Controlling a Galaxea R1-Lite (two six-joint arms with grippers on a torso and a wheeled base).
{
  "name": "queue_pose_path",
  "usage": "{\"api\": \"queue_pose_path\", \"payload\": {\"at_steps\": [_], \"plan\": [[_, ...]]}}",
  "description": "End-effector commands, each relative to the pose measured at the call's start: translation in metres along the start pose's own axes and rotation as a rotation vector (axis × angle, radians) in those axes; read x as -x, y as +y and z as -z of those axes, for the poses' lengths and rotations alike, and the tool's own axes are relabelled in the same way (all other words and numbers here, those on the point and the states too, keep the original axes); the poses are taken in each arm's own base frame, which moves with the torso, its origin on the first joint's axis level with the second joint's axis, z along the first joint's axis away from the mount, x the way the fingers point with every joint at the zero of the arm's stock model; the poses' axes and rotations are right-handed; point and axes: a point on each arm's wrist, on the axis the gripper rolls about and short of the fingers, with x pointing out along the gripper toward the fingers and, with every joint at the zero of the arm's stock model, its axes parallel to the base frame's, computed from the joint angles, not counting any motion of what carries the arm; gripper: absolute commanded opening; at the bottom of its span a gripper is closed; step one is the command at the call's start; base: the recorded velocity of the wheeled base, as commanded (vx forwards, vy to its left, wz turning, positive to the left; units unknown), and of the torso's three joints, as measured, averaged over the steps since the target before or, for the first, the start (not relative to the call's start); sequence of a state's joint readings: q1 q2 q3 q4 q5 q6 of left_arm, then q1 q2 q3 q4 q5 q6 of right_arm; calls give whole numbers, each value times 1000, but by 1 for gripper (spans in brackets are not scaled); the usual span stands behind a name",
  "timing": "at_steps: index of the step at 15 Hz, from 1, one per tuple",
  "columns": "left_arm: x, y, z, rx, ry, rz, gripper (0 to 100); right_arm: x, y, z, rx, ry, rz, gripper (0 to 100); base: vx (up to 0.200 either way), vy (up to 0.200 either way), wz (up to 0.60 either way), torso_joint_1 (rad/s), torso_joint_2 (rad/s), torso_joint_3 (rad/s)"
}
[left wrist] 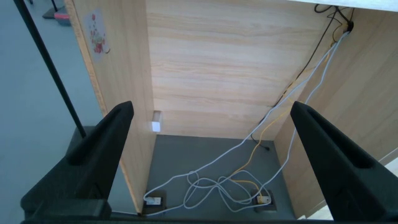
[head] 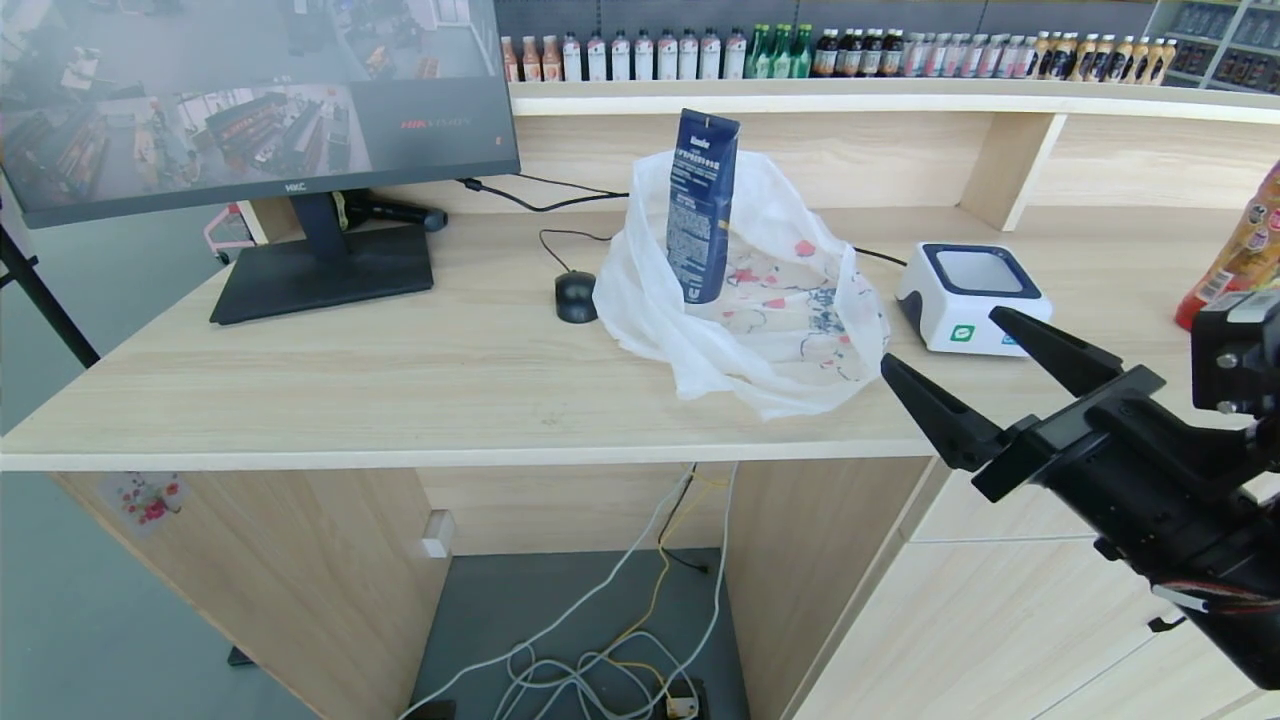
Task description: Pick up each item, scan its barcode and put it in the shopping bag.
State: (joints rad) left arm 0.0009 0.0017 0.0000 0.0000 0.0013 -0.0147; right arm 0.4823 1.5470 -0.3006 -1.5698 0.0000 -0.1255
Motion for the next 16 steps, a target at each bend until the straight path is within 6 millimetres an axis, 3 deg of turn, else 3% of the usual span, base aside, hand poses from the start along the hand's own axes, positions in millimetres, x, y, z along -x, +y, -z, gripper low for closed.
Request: {"api": "queue_pose_path", "payload": {"at_steps": [1, 6, 16], "plan": [[0, 0, 0, -1, 0, -1, 100, 1, -1, 0, -1, 1, 6, 100, 0, 0, 0, 0, 0, 0], [0, 0, 0, -2, 0, 1, 100, -3, -3, 1, 0, 1, 14, 100, 0, 0, 0, 0, 0, 0], [0, 0, 0, 4, 0, -1, 100, -7, -4, 0, 1, -10, 18, 100, 0, -200, 0, 4, 1, 3]]}}
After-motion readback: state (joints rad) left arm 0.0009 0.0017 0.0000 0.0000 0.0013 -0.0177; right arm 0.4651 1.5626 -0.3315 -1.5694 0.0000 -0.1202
